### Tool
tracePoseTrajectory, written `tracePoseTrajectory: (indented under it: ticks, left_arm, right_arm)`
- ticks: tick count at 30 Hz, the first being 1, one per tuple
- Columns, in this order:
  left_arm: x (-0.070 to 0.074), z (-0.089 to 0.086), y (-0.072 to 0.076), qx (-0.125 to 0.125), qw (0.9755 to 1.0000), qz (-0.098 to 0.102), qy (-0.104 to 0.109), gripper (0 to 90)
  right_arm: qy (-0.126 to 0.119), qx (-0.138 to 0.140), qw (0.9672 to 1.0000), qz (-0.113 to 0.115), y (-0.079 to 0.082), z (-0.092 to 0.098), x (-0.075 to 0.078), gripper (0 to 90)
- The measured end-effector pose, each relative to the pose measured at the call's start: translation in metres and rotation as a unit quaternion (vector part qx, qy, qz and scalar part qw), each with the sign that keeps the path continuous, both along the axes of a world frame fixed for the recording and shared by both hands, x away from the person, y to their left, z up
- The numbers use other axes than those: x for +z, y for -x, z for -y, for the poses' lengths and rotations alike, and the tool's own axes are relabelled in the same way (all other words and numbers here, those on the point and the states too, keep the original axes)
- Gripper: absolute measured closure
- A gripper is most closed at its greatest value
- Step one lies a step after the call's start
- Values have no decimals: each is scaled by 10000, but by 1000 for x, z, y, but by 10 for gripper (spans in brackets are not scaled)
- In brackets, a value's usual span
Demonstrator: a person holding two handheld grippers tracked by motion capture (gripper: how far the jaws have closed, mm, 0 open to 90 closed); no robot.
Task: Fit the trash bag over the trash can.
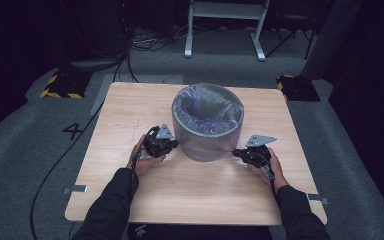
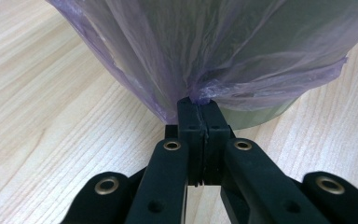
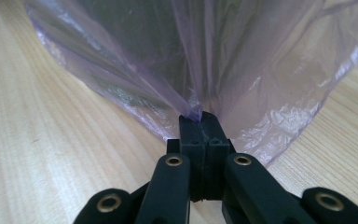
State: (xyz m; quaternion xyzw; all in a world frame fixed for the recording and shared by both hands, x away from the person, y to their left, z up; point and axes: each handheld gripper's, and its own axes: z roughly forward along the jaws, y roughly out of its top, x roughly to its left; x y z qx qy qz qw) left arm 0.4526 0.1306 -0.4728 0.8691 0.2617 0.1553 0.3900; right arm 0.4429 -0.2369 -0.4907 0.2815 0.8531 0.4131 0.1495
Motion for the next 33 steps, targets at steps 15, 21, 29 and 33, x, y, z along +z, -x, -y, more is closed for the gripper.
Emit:
tracePoseTrajectory:
  ticks: [15,21,29,33]
  left_arm:
    - [7,-15,9,335,9991,-125,222,422]
    - [19,-27,25,508,9979,-55,410,193]
    - [20,-36,47,447,9978,-29,497,156]
    - [13,-38,55,435,9978,-142,480,156]
  right_arm:
    - [-143,-66,9998,-85,2,8,-1,831]
    - [-346,-80,9993,-137,5,17,0,682]
    - [-502,-121,9984,-209,10,30,5,402]
    - [-552,-120,9981,-256,15,37,7,256]
